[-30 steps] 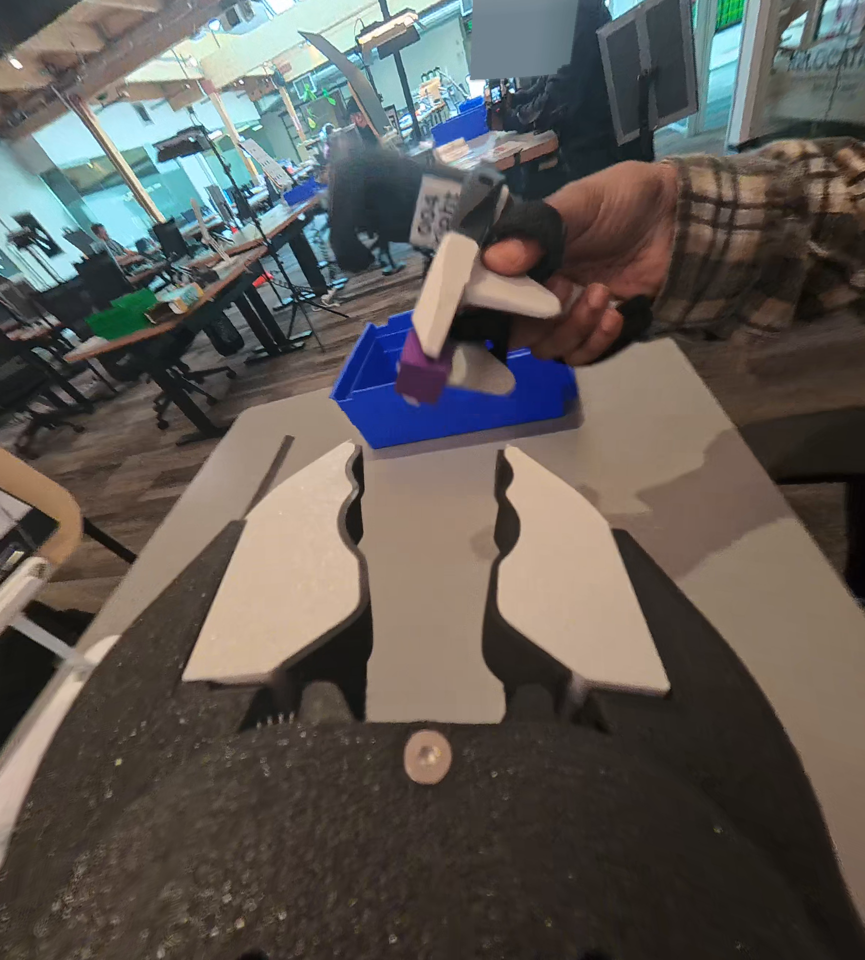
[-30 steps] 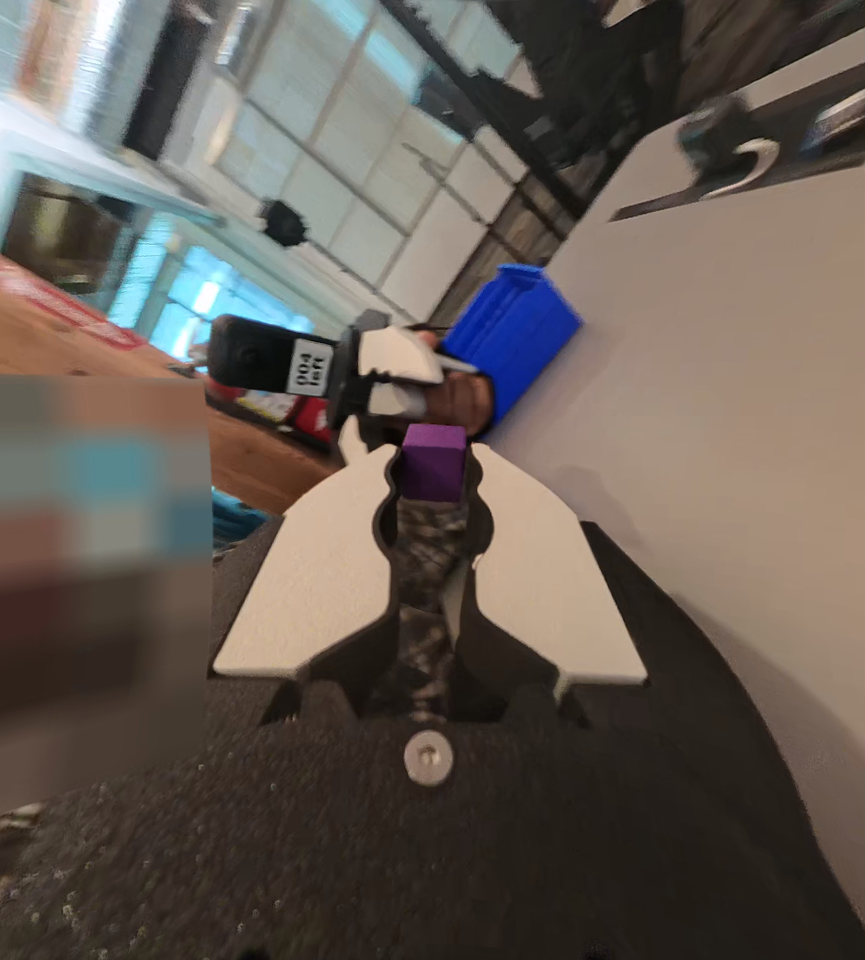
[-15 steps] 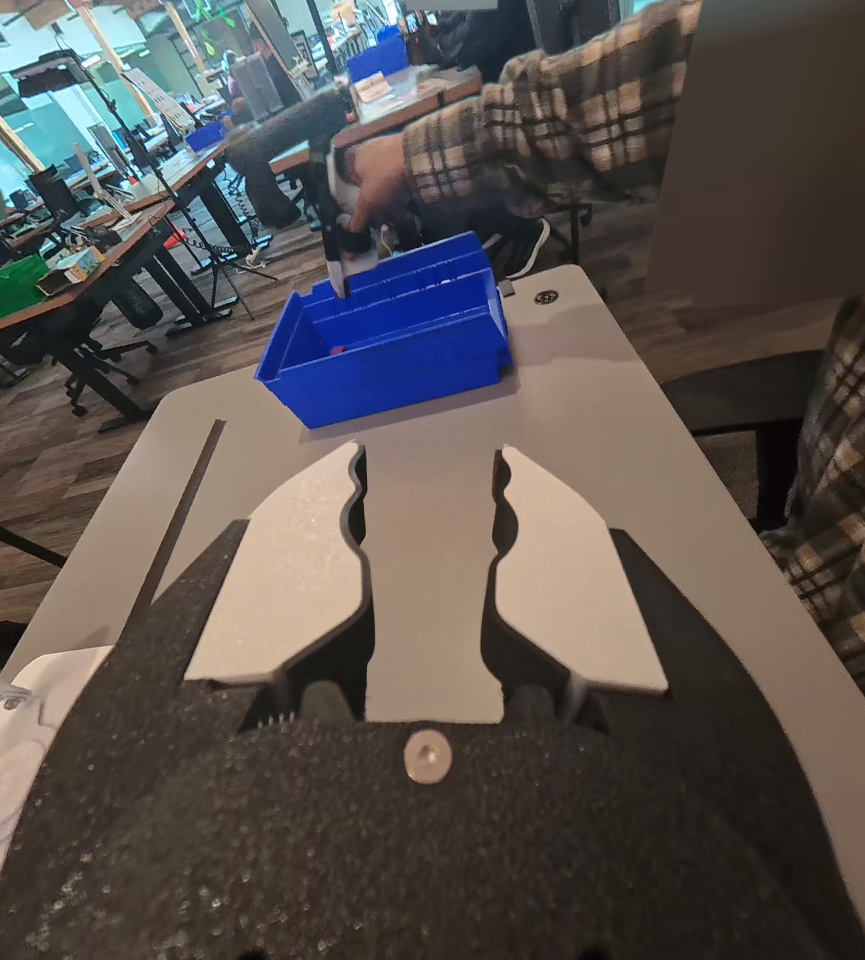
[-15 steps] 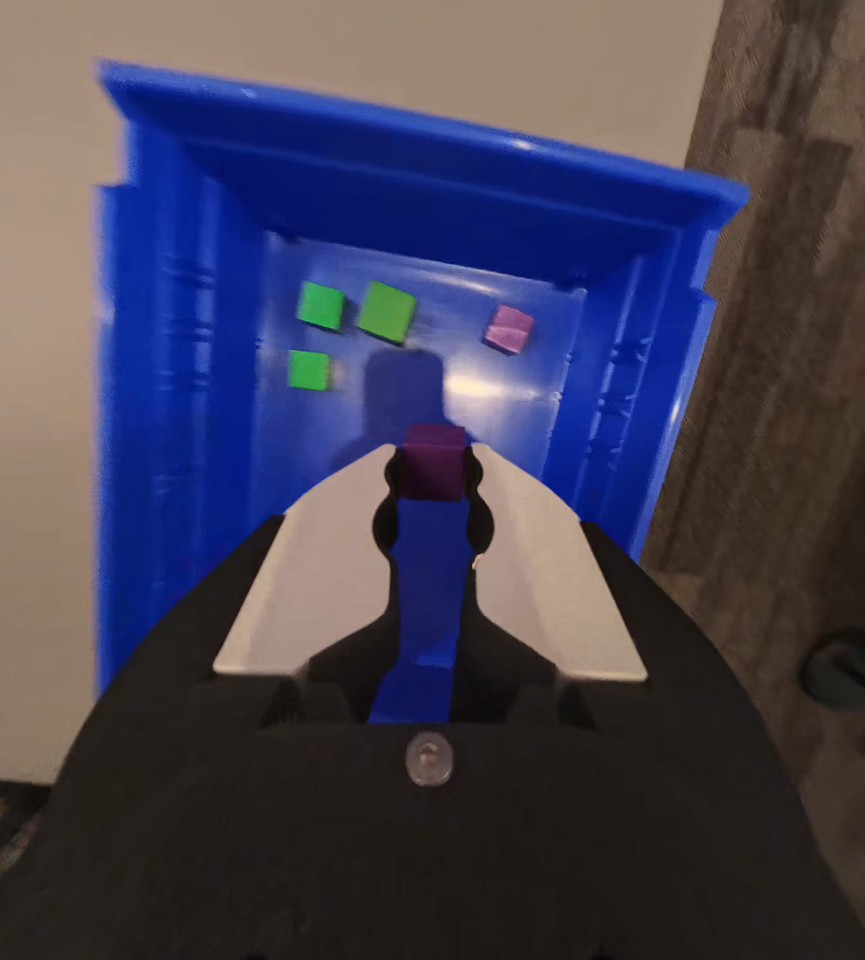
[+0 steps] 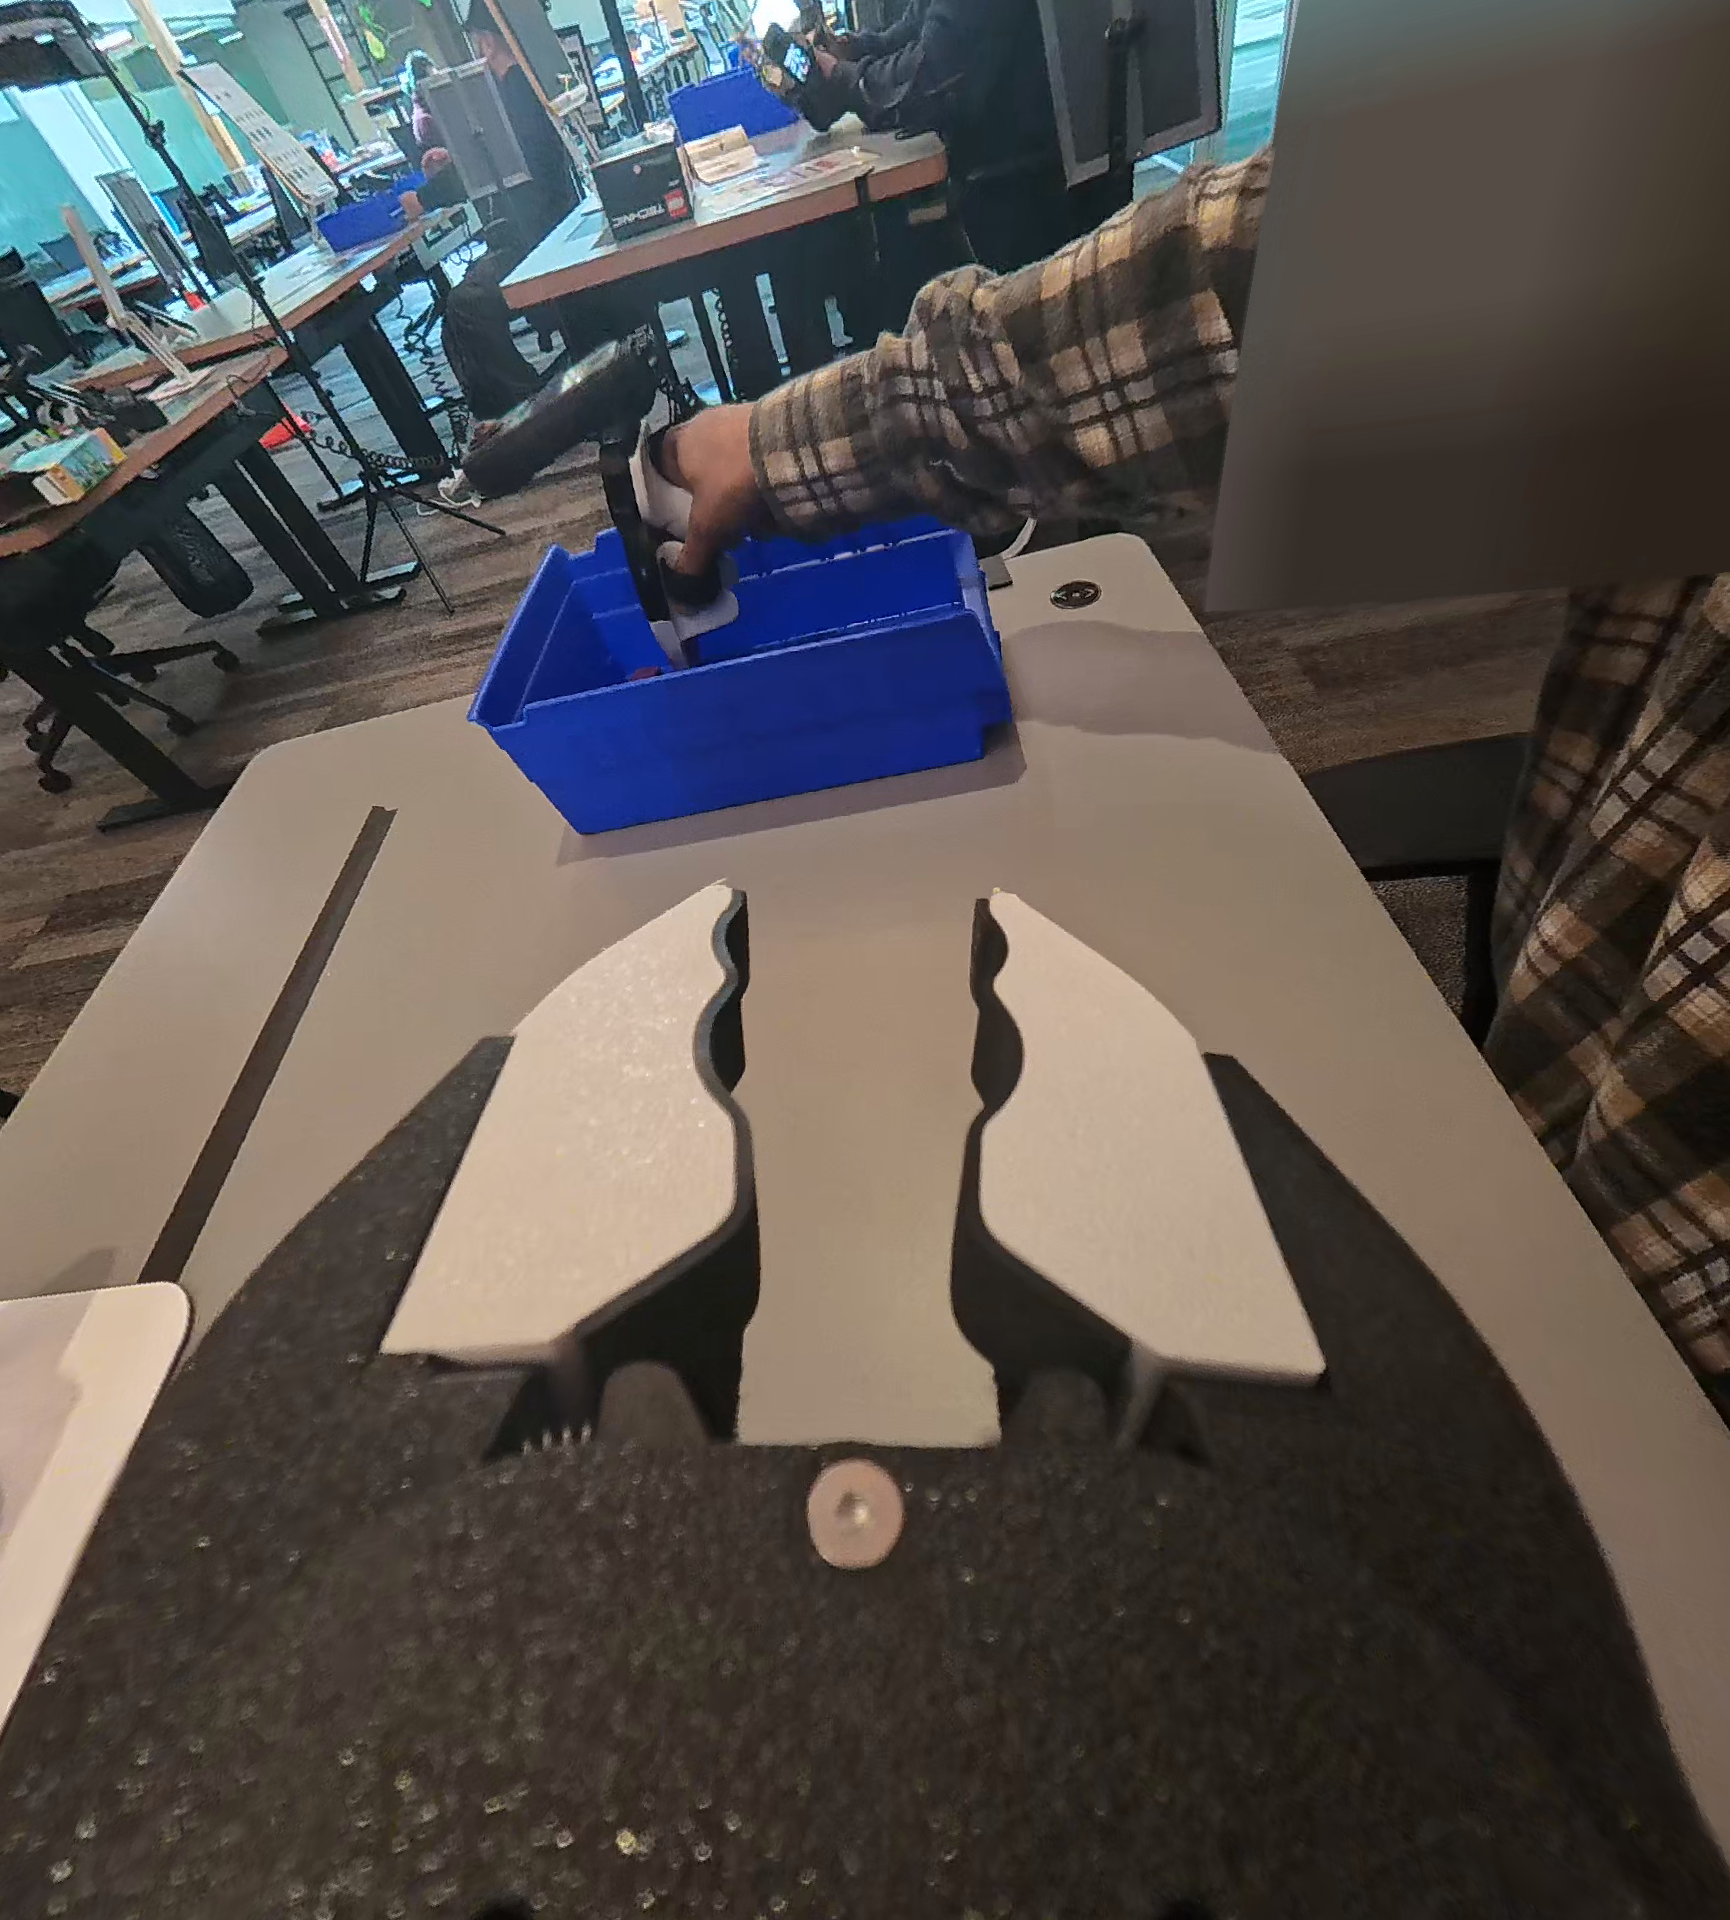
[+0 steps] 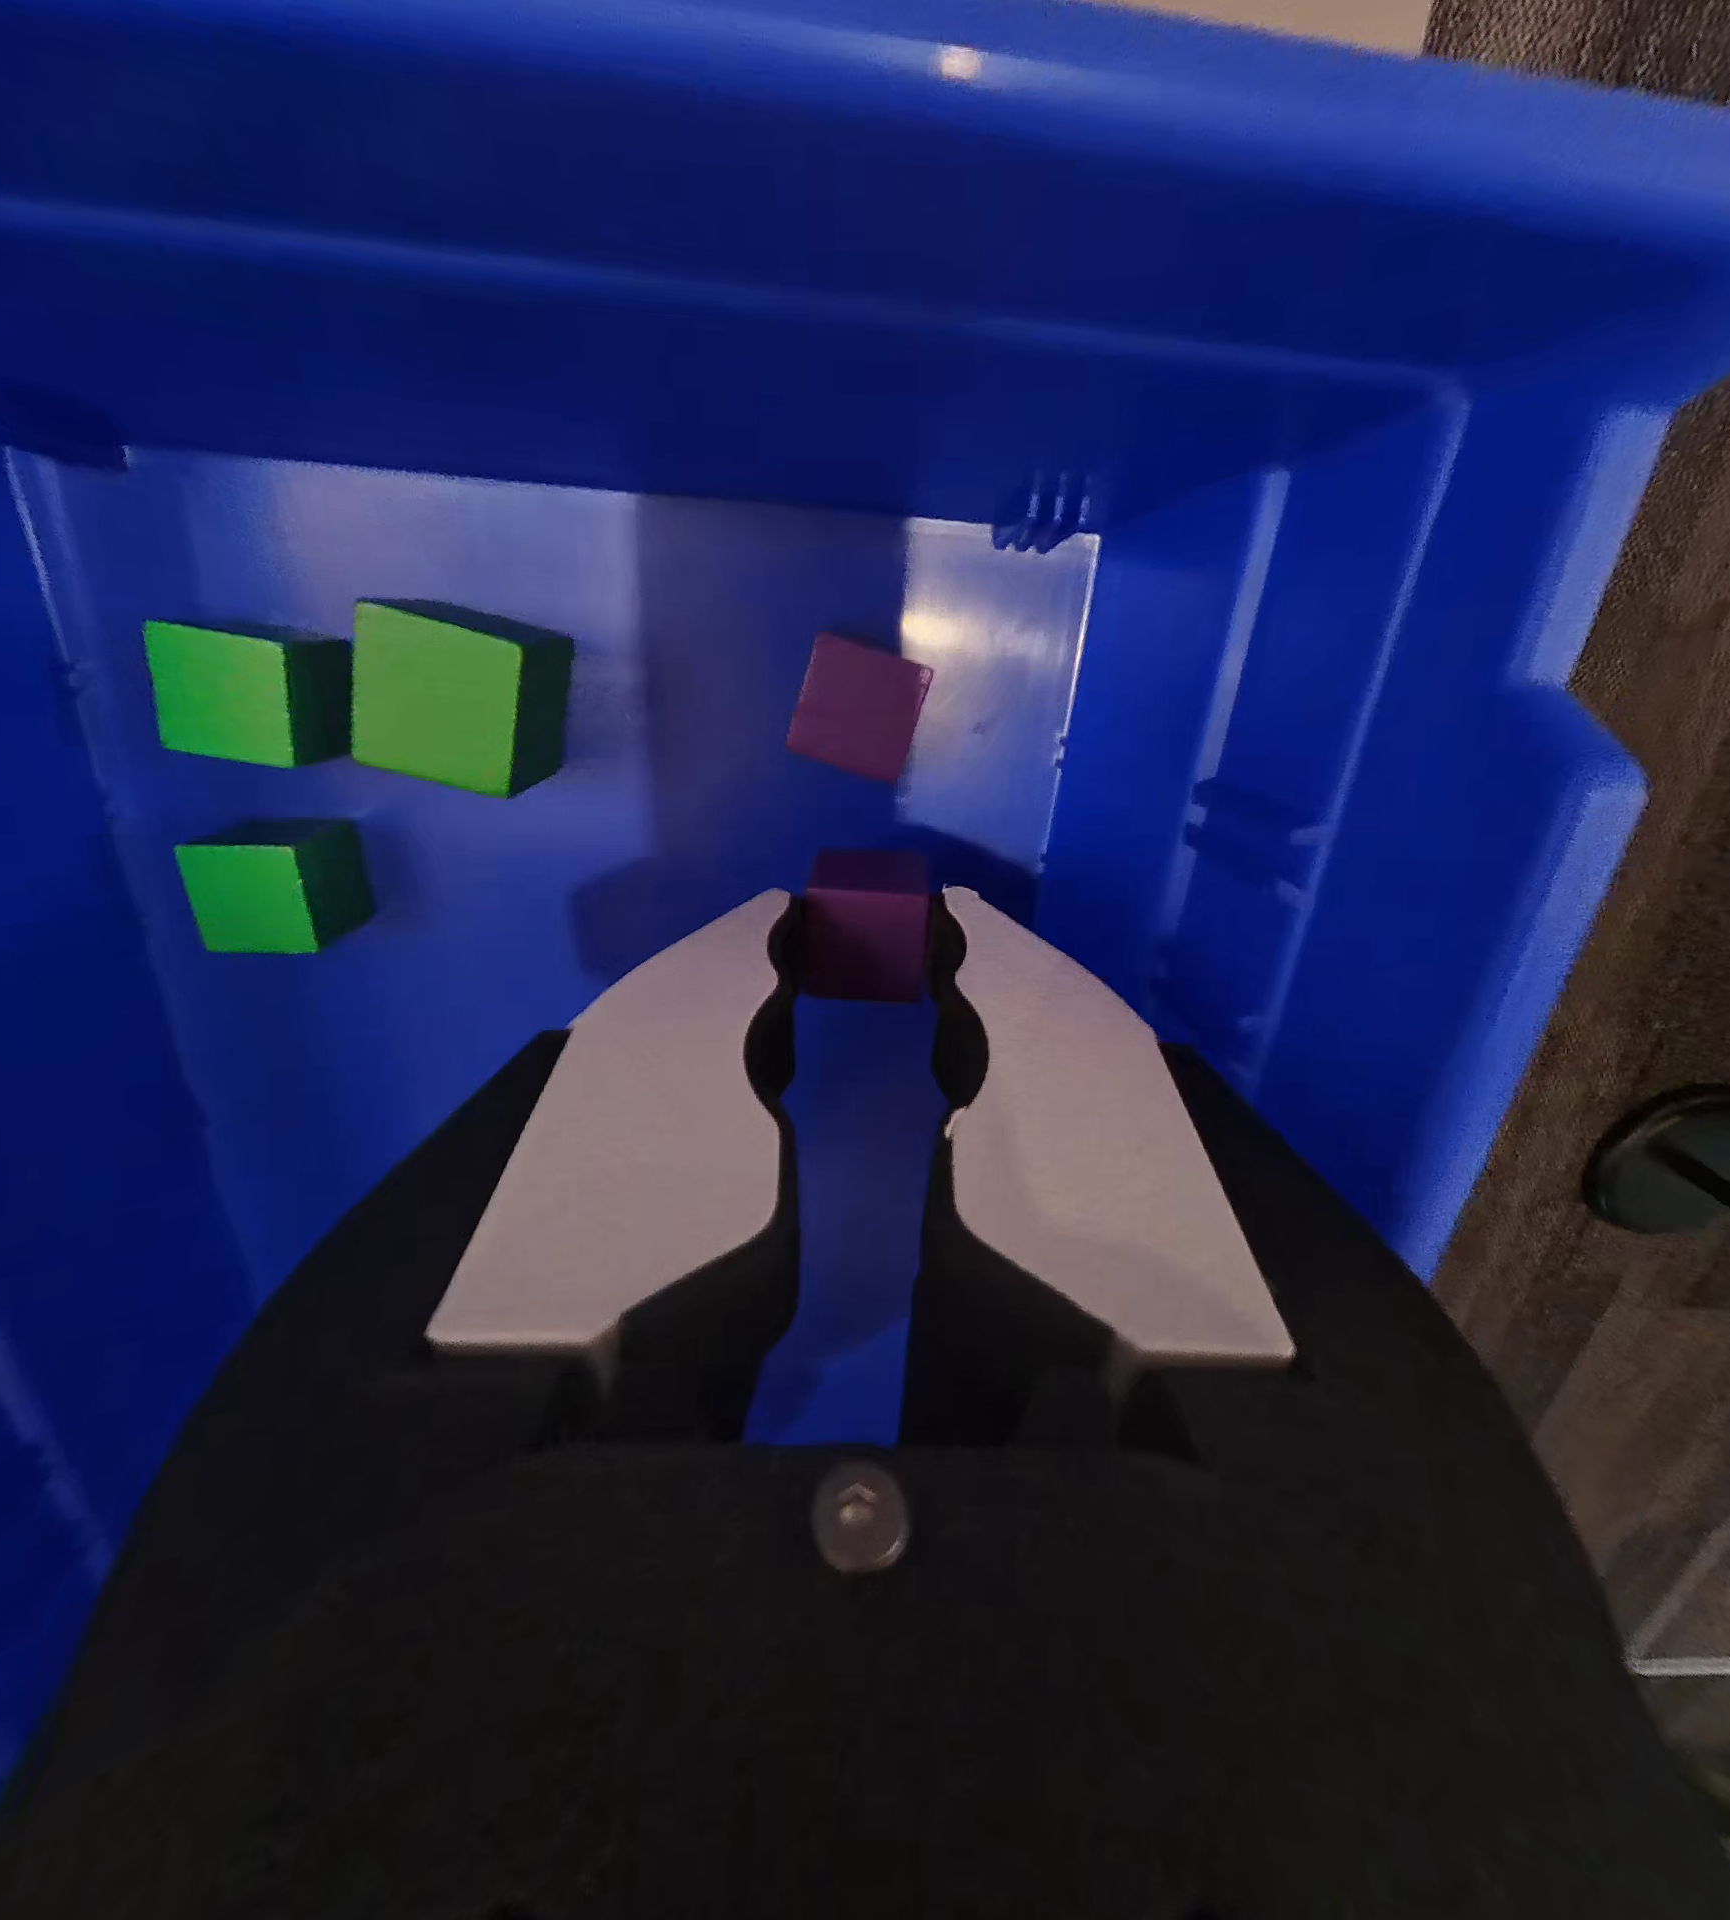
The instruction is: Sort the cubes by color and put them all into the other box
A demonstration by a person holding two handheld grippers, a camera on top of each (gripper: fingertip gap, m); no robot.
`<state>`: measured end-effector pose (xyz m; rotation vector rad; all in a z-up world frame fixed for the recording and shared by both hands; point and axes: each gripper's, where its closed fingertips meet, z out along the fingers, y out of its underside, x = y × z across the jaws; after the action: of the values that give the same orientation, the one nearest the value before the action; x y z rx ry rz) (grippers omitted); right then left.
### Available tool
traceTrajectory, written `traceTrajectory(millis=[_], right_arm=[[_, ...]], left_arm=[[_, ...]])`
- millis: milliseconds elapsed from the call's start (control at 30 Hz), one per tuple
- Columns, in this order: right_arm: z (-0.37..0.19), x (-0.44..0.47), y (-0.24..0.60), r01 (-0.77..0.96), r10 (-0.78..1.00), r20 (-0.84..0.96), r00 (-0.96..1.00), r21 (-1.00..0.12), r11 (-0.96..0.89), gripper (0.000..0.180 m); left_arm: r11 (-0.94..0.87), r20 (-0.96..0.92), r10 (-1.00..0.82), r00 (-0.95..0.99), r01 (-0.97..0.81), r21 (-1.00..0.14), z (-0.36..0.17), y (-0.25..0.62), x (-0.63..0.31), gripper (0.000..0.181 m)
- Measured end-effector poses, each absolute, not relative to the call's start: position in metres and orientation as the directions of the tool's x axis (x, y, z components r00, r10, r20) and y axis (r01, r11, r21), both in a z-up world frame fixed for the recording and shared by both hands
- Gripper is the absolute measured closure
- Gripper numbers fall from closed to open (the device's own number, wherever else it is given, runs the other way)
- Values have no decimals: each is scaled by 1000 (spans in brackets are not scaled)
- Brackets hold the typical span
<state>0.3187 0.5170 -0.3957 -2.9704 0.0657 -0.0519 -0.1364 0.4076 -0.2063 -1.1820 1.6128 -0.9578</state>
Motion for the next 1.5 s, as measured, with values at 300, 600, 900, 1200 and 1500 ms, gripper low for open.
traceTrajectory(millis=[300, 600, 900, 1200, 1500], right_arm=[[-406, 326, 521, -74, -86, 69, 994, -156, -985, 157], [-391, 320, 518, -93, -105, 76, 992, -147, -985, 133], [-261, 290, 504, -60, -74, 15, 997, -439, -897, 125], [-197, 189, 454, -36, 138, -169, 976, -748, -663, 119], [-239, 89, 424, -24, 360, -290, 887, -807, -590, 117]], left_arm=[[239, -199, -967, -159, -302, -923, -213, 409, -135, 141], [231, -193, -970, -150, -308, -923, -212, 411, -137, 142], [192, -178, -981, -74, -303, -933, -198, 426, -151, 142], [141, -217, -954, 207, -331, -933, -143, 453, -244, 141], [-185, -262, -765, 588, -591, -785, -154, 513, -485, 141]])
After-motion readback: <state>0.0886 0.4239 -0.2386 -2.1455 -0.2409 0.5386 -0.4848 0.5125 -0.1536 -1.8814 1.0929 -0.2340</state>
